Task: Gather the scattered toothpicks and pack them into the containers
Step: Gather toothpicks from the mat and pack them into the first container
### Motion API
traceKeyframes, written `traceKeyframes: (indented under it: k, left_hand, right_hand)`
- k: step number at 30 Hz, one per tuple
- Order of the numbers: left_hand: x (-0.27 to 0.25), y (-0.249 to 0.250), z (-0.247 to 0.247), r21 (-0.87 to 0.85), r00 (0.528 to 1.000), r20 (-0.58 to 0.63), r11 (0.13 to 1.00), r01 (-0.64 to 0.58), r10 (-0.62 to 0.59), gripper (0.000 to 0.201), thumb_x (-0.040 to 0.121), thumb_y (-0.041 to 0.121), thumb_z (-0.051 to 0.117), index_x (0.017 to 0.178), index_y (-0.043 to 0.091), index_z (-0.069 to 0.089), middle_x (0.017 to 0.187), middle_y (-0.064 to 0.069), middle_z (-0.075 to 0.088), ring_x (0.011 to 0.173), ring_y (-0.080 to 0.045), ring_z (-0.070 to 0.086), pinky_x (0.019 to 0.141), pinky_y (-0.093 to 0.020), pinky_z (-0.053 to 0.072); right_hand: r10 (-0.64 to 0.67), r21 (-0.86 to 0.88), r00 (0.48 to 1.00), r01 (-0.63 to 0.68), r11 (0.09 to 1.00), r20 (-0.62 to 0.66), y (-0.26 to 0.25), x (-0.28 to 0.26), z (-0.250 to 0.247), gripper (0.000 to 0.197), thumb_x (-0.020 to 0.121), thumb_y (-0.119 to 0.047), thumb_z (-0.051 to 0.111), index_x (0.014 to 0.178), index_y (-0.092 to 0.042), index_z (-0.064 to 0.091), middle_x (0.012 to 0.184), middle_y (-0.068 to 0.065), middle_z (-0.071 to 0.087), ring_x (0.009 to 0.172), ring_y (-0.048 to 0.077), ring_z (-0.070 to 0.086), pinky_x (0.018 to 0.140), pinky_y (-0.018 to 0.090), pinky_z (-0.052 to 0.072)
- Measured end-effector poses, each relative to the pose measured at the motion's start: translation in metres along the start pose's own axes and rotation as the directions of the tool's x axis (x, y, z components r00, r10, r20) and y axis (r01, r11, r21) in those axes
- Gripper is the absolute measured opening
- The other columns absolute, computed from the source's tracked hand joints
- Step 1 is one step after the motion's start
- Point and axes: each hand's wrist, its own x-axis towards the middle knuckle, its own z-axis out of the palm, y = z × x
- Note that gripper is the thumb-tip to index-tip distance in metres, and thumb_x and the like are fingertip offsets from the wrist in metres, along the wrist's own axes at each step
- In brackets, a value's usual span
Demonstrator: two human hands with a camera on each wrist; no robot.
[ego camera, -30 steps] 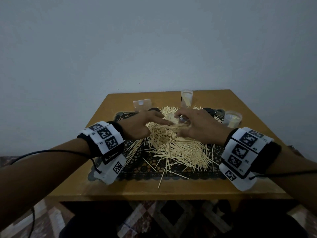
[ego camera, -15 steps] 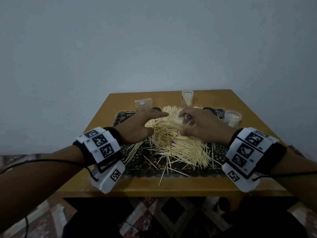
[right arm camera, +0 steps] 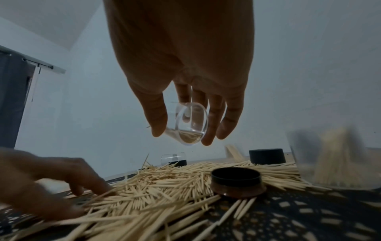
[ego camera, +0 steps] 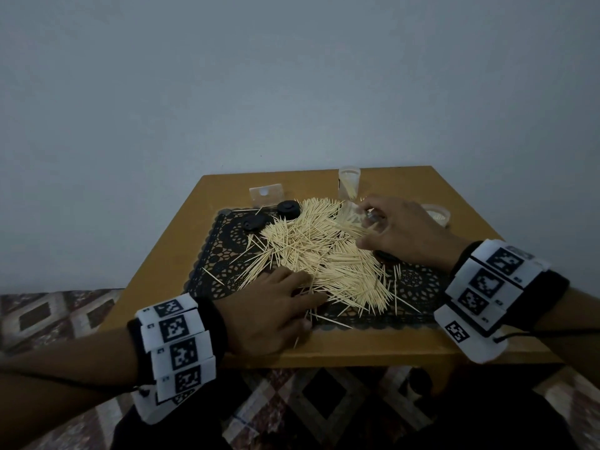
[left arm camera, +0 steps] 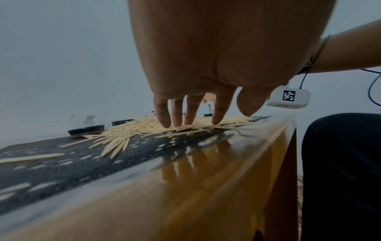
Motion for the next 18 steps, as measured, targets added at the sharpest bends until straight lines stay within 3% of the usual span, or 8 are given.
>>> traceKeyframes:
  k: [2,4,6,8,11,13,15,18]
  left_hand:
    - [-0.001,0.004,0.001,0.055,0.995,0.097,0.998,0.01,-0.016,0.062,0.097,0.055,0.016,0.152,0.028,0.011,0.16,-0.007,0.006,0.142,-0.026,0.01,0.115,-0.049,0.018]
    - [0.002,0.003,-0.002,0.071,0.99,0.133,0.997,0.041,-0.05,0.063,0.097,0.056,0.014,0.153,0.027,0.007,0.161,-0.005,0.0,0.144,-0.026,0.003,0.115,-0.047,0.012]
    - [0.005,-0.001,-0.006,0.066,0.989,0.128,0.996,0.065,-0.073,0.067,0.093,0.058,0.008,0.153,0.028,0.01,0.16,-0.004,0.004,0.143,-0.027,0.007,0.114,-0.046,0.015]
    - [0.004,-0.005,-0.01,0.025,0.999,0.028,0.999,0.044,-0.045,0.067,0.092,0.056,0.01,0.151,0.027,0.02,0.156,-0.003,0.018,0.136,-0.024,0.019,0.112,-0.044,0.025]
    - [-0.005,0.001,-0.014,-0.026,0.976,-0.183,0.992,-0.123,0.116,0.054,0.096,0.042,0.029,0.145,0.018,0.035,0.146,-0.006,0.037,0.126,-0.021,0.035,0.106,-0.042,0.035]
    - [-0.016,0.014,-0.011,-0.039,0.944,-0.186,0.958,-0.283,0.271,0.054,0.098,0.038,0.034,0.146,0.013,0.033,0.149,-0.011,0.035,0.134,-0.025,0.035,0.111,-0.042,0.033]
    - [-0.026,0.027,-0.001,-0.02,0.931,-0.056,0.932,-0.361,0.36,0.063,0.099,0.046,0.025,0.152,0.013,0.017,0.159,-0.011,0.015,0.147,-0.024,0.012,0.118,-0.045,0.018]
    - [-0.031,0.032,0.013,0.028,0.935,0.077,0.937,-0.349,0.346,0.07,0.098,0.055,0.012,0.153,0.015,-0.005,0.16,-0.005,-0.012,0.147,-0.018,-0.016,0.119,-0.049,-0.002]
  right_hand:
    - [0.003,-0.003,1.0,-0.003,1.0,0.008,0.002,-0.001,-0.001,0.053,0.074,-0.033,0.082,0.12,-0.022,0.059,0.105,-0.006,0.065,0.088,0.009,0.062,0.08,0.032,0.051]
    - [0.008,0.004,1.0,-0.008,1.0,0.011,0.003,-0.002,-0.002,0.054,0.073,-0.032,0.083,0.121,-0.021,0.059,0.106,-0.005,0.065,0.09,0.01,0.062,0.082,0.037,0.054]
    - [0.009,0.006,1.0,-0.009,1.0,0.012,0.003,-0.002,-0.002,0.055,0.073,-0.032,0.083,0.121,-0.022,0.059,0.105,-0.005,0.066,0.09,0.011,0.063,0.083,0.04,0.054]
    - [0.007,0.003,1.0,-0.007,1.0,0.014,0.003,-0.002,-0.002,0.055,0.073,-0.032,0.083,0.121,-0.022,0.06,0.105,-0.005,0.067,0.089,0.01,0.064,0.083,0.041,0.055]
    - [0.007,0.004,1.0,-0.007,1.0,0.005,0.004,-0.003,-0.003,0.054,0.073,-0.032,0.083,0.12,-0.023,0.06,0.106,-0.004,0.067,0.087,0.01,0.065,0.081,0.04,0.056]
    - [0.007,0.009,1.0,-0.007,1.0,0.004,0.004,-0.002,-0.003,0.053,0.073,-0.032,0.083,0.119,-0.023,0.059,0.105,-0.005,0.067,0.087,0.01,0.065,0.081,0.04,0.056]
    - [0.01,0.01,1.0,-0.011,1.0,0.012,0.003,-0.002,-0.002,0.053,0.073,-0.032,0.083,0.119,-0.023,0.059,0.104,-0.005,0.066,0.087,0.011,0.065,0.083,0.04,0.055]
    - [0.009,0.007,1.0,-0.009,1.0,0.019,0.0,-0.002,-0.001,0.055,0.073,-0.032,0.083,0.121,-0.022,0.059,0.105,-0.005,0.066,0.088,0.01,0.064,0.085,0.039,0.053]
